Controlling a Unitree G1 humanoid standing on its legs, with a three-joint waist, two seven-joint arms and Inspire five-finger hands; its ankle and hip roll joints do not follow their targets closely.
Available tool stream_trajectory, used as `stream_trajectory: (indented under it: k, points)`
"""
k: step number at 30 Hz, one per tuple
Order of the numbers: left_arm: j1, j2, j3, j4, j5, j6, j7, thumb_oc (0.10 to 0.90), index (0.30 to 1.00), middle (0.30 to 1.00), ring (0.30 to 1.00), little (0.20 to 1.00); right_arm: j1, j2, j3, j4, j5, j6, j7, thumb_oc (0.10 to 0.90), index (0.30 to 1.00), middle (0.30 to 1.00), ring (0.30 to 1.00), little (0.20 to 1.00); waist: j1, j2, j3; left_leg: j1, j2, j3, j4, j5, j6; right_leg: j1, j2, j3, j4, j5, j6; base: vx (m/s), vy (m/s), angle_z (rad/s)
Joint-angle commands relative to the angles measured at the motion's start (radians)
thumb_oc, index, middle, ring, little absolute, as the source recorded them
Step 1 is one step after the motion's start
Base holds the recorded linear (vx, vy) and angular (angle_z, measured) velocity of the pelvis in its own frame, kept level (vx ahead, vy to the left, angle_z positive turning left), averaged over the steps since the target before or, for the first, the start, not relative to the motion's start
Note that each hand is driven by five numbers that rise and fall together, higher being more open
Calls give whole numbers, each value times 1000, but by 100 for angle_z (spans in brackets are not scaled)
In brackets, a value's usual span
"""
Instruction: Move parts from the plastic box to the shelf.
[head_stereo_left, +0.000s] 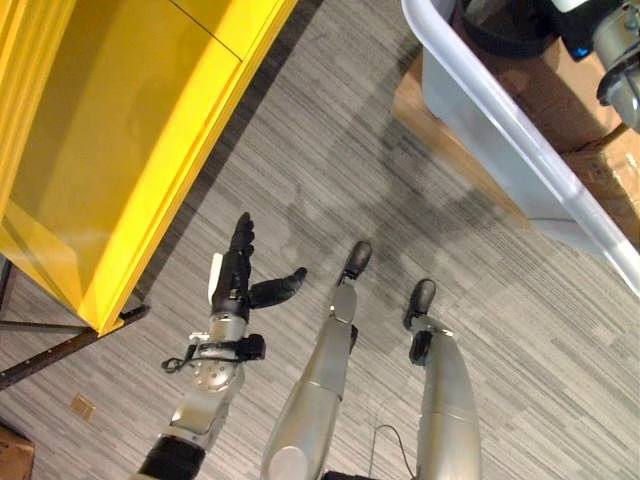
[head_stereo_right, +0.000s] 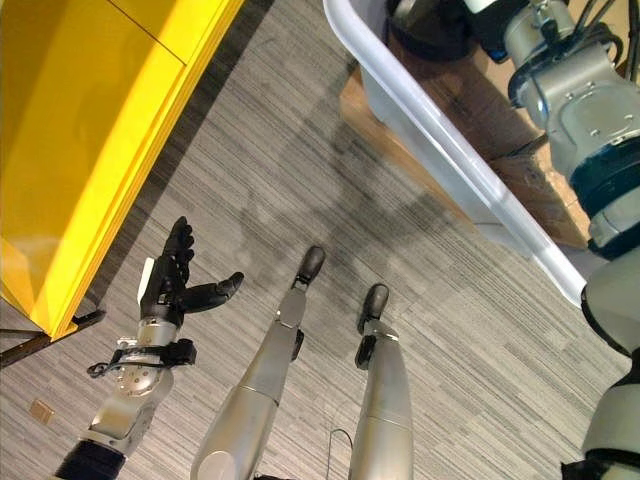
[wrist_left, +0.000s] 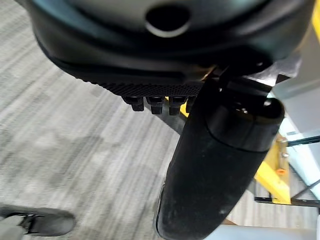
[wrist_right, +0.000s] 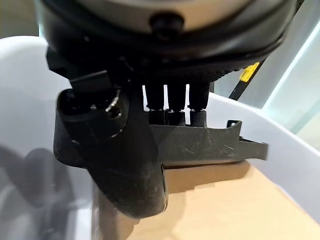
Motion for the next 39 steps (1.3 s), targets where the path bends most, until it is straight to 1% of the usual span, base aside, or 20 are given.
stream_trajectory:
  k: [1, 2, 5, 7, 11, 16, 17, 21, 23, 24, 25, 27, 28, 29, 31, 33, 35, 36, 37, 39]
  points:
    - [16, 22, 27, -48, -18, -75, 24, 900, 1000, 1000, 1000, 1000, -7, -64, 31, -8, 16, 15, -11, 400, 300, 300, 300, 300, -18, -7, 6, 7, 27, 85, 126, -136, 6, 218, -39, 68, -203, 74, 74, -54, 5, -8]
    - [10, 28, 26, -39, -18, -71, 13, 900, 1000, 1000, 1000, 1000, 11, -66, 17, -17, 17, 12, -11, 400, 300, 300, 300, 300, -22, -17, 6, 66, 31, 88, 103, -136, 8, 279, -35, 66, -233, 79, 77, -47, 2, -9]
    - [3, 35, 29, -34, -19, -71, 10, 900, 1000, 1000, 1000, 1000, 13, -71, 9, -19, 19, 13, -12, 400, 300, 300, 300, 300, -21, -20, 6, 93, 37, 87, 81, -123, 7, 305, -33, 64, -259, 96, 79, -29, 0, -11]
    - [2, 43, 32, -31, -18, -67, -4, 900, 1000, 1000, 1000, 1000, 24, -89, -5, -37, 22, 11, -12, 400, 300, 300, 300, 300, -28, -35, 6, 170, 46, 90, 56, -124, 9, 375, -31, 61, -287, 104, 82, -28, -4, -13]
    - [0, 59, 44, -35, -16, -60, -24, 900, 1000, 1000, 1000, 1000, 49, -118, -35, -65, 22, 9, -10, 400, 300, 300, 300, 300, -32, -59, 2, 273, 59, 93, 24, -120, 12, 483, -29, 54, -345, 122, 85, -12, -14, -14]
    - [21, 78, 57, -40, -16, -45, -57, 900, 1000, 1000, 1000, 1000, 98, -159, -72, -111, 15, 5, -6, 400, 300, 300, 300, 300, -39, -93, -66, 362, 86, 91, -15, -111, 15, 583, -28, 40, -426, 149, 91, 22, -26, -10]
    - [22, 80, 56, -40, -16, -45, -58, 900, 1000, 1000, 1000, 1000, 103, -161, -77, -114, 14, 6, -5, 400, 300, 300, 300, 300, -37, -94, -64, 369, 86, 91, -19, -110, 14, 590, -28, 40, -431, 151, 91, 26, -23, -11]
    - [34, 100, 70, -34, -19, -33, -88, 900, 1000, 1000, 1000, 1000, 159, -191, -130, -185, 6, 1, -1, 400, 300, 300, 300, 300, -57, -129, -138, 449, 112, 92, -58, -109, 16, 661, -30, 33, -488, 178, 97, 18, -24, -8]
    - [44, 108, 78, -43, -15, -27, -101, 900, 1000, 1000, 1000, 1000, 195, -202, -168, -243, 2, -3, 5, 400, 300, 300, 300, 300, -65, -138, -165, 481, 124, 96, -80, -105, 15, 687, -29, 29, -510, 187, 99, 20, -26, -5]
    - [53, 116, 89, -53, -7, -22, -110, 900, 1000, 1000, 1000, 1000, 241, -205, -211, -285, -1, -8, 8, 400, 300, 300, 300, 300, -77, -146, -194, 511, 136, 101, -104, -100, 13, 709, -28, 30, -530, 197, 100, 4, -26, -8]
    - [55, 119, 89, -54, -7, -21, -110, 900, 1000, 1000, 1000, 1000, 251, -206, -221, -290, -3, -6, 10, 400, 300, 300, 300, 300, -75, -149, -194, 515, 137, 101, -109, -98, 13, 713, -28, 30, -534, 199, 100, -4, -13, -17]
    - [61, 122, 100, -56, 5, -15, -113, 900, 1000, 1000, 1000, 1000, 314, -197, -291, -354, 1, -14, 13, 400, 300, 300, 300, 300, -88, -161, -229, 553, 153, 114, -141, -92, 14, 734, -21, 39, -554, 210, 103, 8, -5, -22]
    - [61, 126, 98, -56, 5, -15, -113, 900, 1000, 1000, 1000, 1000, 325, -198, -302, -357, -1, -14, 14, 400, 300, 300, 300, 300, -85, -165, -228, 556, 153, 116, -144, -90, 14, 736, -22, 40, -555, 211, 103, 21, -2, -13]
    - [65, 120, 105, -53, 10, -11, -114, 900, 1000, 1000, 1000, 1000, 348, -189, -324, -374, 2, -18, 15, 400, 300, 300, 300, 300, -93, -163, -243, 570, 157, 119, -152, -90, 15, 743, -20, 44, -561, 214, 103, 29, 2, -11]
    - [83, 113, 116, -55, 22, -3, -120, 900, 1000, 1000, 1000, 1000, 444, -173, -422, -440, 14, -26, 16, 400, 300, 300, 300, 300, -103, -168, -277, 610, 166, 133, -183, -85, 12, 767, -16, 48, -578, 222, 106, 7, 3, -19]
    - [98, 98, 125, -60, 44, 6, -128, 900, 1000, 1000, 1000, 1000, 593, -117, -581, -540, 79, -55, 17, 400, 300, 300, 300, 300, -123, -164, -326, 649, 175, 148, -204, -76, 12, 787, -12, 61, -592, 234, 111, -3, 7, -29]
    - [109, 97, 125, -64, 69, 11, -130, 900, 1000, 1000, 1000, 1000, 682, -86, -651, -590, 104, -72, 34, 400, 300, 300, 300, 300, -131, -169, -361, 686, 181, 161, -217, -91, 14, 811, -7, 75, -604, 227, 114, 53, 4, -20]
    - [108, 93, 123, -71, 85, 9, -128, 900, 1000, 1000, 1000, 1000, 719, -54, -686, -615, 136, -85, 34, 400, 300, 300, 300, 300, -138, -166, -372, 693, 184, 168, -214, -85, 16, 812, -4, 83, -604, 236, 117, 6, -5, -14]
    - [109, 96, 121, -72, 85, 9, -128, 900, 1000, 1000, 1000, 1000, 729, -54, -695, -620, 135, -85, 36, 400, 300, 300, 300, 300, -135, -169, -373, 695, 184, 170, -215, -86, 16, 813, -4, 85, -605, 236, 117, 6, 6, -38]
    - [114, 83, 127, -77, 125, 12, -118, 900, 1000, 1000, 1000, 1000, 832, 28, -766, -679, 200, -111, 59, 400, 300, 300, 300, 300, -154, -165, -413, 734, 193, 190, -218, -100, 19, 834, 6, 111, -613, 237, 118, 53, 2, -45]
